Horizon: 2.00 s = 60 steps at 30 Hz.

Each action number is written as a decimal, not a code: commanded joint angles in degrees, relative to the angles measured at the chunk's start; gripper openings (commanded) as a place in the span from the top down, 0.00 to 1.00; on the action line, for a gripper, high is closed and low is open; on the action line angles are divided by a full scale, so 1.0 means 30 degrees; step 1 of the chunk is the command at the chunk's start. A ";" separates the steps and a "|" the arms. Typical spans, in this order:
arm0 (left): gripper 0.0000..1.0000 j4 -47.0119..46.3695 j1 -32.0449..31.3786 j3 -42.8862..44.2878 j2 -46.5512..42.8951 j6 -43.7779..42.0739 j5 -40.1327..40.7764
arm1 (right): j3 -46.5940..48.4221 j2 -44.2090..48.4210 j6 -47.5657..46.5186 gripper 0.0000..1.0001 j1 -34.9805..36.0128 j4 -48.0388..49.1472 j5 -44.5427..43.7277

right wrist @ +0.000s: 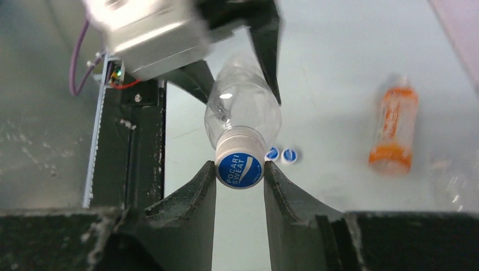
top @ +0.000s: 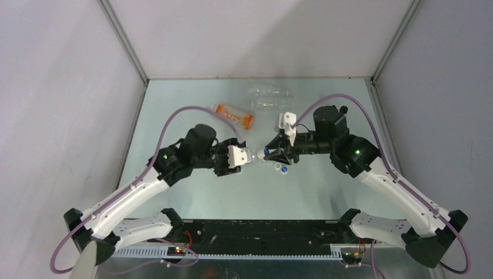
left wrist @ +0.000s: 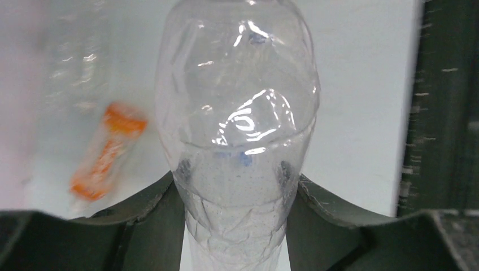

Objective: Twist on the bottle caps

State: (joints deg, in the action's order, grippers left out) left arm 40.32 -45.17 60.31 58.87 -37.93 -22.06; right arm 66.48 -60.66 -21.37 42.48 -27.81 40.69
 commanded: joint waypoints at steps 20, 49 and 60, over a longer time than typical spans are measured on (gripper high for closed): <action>0.94 -0.7852 -0.2970 -0.4240 -0.1078 -0.1723 0.8266 | -0.0884 0.1230 0.4834 0.39 -0.1248 0.2416 -0.3856; 0.92 -0.0901 -0.1153 0.0888 0.2231 -0.0905 -0.1222 | -0.2061 0.2393 -0.9243 0.51 -0.0815 -0.2774 0.2989; 0.92 -0.2466 -0.1146 0.1058 0.2213 -0.0315 -0.0853 | -0.2043 0.1522 -0.4683 0.85 -0.0774 -0.0386 0.2326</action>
State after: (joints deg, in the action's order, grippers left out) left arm 38.98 -48.93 60.97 66.02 -40.80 -24.38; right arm 60.14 -54.87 -45.04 39.72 -34.39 47.31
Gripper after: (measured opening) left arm 0.578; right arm 0.302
